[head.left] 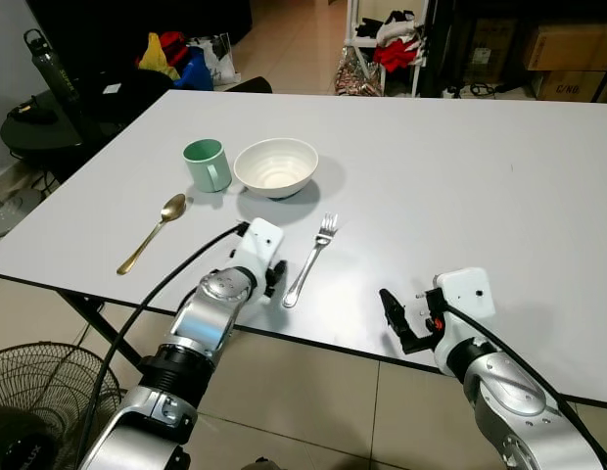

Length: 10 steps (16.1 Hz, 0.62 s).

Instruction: Setting the table

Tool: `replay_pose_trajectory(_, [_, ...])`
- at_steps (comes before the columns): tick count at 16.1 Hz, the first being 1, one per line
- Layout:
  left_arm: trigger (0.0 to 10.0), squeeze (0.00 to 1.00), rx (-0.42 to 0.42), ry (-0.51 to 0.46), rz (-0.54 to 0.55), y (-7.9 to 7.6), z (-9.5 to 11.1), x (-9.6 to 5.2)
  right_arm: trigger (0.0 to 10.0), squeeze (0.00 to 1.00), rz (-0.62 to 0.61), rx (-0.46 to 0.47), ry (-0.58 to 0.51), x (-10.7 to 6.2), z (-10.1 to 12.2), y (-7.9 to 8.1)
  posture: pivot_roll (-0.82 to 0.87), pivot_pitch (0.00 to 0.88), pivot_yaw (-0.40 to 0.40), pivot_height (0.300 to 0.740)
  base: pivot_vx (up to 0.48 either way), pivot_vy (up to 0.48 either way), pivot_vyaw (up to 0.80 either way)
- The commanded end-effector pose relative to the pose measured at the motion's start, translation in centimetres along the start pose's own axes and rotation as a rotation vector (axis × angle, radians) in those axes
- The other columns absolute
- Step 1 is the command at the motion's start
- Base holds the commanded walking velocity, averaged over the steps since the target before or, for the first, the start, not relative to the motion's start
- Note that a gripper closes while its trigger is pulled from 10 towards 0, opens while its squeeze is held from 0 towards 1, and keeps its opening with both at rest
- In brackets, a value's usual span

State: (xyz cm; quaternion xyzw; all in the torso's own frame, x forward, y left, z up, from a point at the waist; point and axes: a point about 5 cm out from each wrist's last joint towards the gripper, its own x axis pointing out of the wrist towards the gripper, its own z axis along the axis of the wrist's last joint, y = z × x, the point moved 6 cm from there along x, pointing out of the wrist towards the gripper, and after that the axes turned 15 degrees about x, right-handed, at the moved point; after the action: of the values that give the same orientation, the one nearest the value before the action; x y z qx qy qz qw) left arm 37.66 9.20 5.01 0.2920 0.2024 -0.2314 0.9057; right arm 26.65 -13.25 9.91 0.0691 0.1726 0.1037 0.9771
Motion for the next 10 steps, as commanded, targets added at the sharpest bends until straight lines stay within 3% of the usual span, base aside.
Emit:
replay_pose_trajectory(1, [10.0, 0.00, 0.047, 0.035, -0.072, -1.7, -1.2, -0.1, 10.0, 0.00, 0.050, -0.010, 0.013, -0.3, 0.0, 1.0, -0.02, 0.000, 0.143, 0.740, 0.000, 0.000, 0.00])
replay_pose_trajectory(10, [10.0, 0.00, 0.004, 0.010, -0.161, -3.4, -0.3, -1.1, 10.0, 0.00, 0.084, -0.045, 0.044, -0.5, -0.6, 1.3, -0.02, 0.000, 0.142, 0.740, 0.000, 0.000, 0.00])
